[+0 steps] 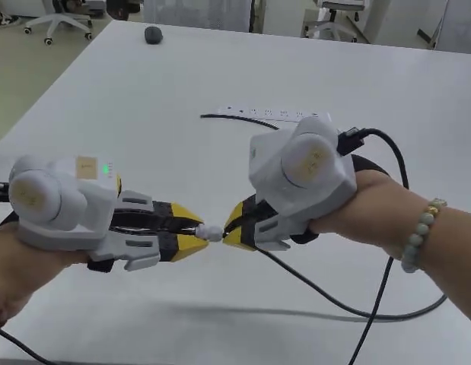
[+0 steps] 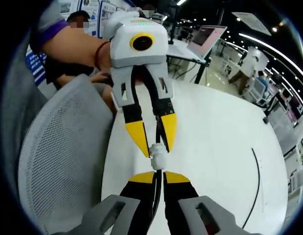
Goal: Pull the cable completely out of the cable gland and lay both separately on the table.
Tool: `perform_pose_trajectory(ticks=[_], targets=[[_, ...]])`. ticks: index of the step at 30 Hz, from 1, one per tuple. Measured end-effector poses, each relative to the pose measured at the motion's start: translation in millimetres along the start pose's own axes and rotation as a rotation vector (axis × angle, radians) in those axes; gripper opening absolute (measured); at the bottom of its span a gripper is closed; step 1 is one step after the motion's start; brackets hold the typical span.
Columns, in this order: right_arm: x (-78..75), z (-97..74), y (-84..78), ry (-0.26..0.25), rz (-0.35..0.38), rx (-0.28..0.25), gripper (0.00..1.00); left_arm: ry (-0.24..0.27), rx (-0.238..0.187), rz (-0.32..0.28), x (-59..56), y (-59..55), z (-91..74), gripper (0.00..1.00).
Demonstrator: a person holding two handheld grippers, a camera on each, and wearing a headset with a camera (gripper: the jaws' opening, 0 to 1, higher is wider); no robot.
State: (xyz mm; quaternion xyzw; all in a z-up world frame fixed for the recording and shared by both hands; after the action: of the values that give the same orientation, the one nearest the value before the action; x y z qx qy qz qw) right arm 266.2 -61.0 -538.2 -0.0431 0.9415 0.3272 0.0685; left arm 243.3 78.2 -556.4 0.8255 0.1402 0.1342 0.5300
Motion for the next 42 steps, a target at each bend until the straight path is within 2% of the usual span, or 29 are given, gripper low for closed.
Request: perform_pose_trajectory(ticks=[6,8,11,18,26,35,42], targets=[[-0.5,-4.6,-2.3,-0.002,-0.01,-0.022,0.0,-0.003,-0.007,0.009,0.5,1.0,-0.3,0.15],[-3.0,-7.2,-8.6,-0.012,-0.017,0.001,0.0,0.008,-0.003,0.011,2.7,0.2,-2.4,0.15],[-5.7,-14.1,-21.4,-0.014,0.008,0.002,0.0,0.017,-0.005,0.01,5.4,-1.5,-7.4,0.15],[-9.3,-28.7,-50.4,-0.035,0.05,0.044,0.0,0.025,-0.003,0.011,7.1,-2.3,-10.4,0.16],[-11.2,-38.7,-71.2,-0.058,0.079,0.076,0.0,0.03,0.0,0.013,10.1,-2.7,-12.5,0.16],[-9.8,-40.8,-86.1,-0.061,0.094,0.111,0.0,0.037,0.007,0.014,10.6,-4.3,-16.4,0.16],[-6.4,-41.7,-91.9,-0.055,0.101,0.125,0.0,0.038,0.008,0.01,9.6,-5.6,-17.7,0.16]])
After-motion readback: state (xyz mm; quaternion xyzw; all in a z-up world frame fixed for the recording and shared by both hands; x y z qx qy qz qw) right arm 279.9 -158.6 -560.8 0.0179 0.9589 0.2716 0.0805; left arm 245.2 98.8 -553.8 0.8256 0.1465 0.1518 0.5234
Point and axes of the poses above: the centre of the closed fingertips' face, and the gripper's own axes: z roughly forward along the fingers, x roughly to its left, y roughly out of its top, the point moved 9 cm from there along -z, roughly backward along the fingers
